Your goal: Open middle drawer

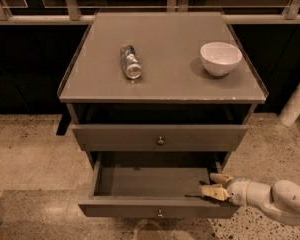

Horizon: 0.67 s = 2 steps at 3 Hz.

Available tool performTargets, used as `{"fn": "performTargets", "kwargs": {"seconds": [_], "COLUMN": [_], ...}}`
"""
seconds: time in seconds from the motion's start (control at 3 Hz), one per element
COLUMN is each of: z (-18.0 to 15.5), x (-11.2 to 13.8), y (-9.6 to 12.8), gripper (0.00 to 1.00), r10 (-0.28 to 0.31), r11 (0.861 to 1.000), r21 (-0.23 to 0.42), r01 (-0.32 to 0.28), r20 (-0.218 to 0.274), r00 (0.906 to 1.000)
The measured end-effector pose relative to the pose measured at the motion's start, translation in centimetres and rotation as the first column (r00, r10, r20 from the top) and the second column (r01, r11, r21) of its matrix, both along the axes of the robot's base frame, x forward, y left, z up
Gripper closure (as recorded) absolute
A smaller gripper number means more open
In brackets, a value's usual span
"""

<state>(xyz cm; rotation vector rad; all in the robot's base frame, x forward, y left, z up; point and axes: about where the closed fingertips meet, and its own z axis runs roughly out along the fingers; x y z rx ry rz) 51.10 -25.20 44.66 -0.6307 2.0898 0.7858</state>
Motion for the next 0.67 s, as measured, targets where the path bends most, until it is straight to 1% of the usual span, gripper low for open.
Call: {"fn": "performTargets", "kwargs": {"seconds": [0.33,0.67], "z": [0.00,0.00], "x": [0.00,0.00], "y": [0.00,0.00], "gripper": [0.00,0.00], "r10": [0.000,0.000], "r11": [1.000,1.000], "r21": [0.000,0.000], "r01": [0.000,0.000], "r20": [0.000,0.000], "r00": [1.0000,1.0000]}}
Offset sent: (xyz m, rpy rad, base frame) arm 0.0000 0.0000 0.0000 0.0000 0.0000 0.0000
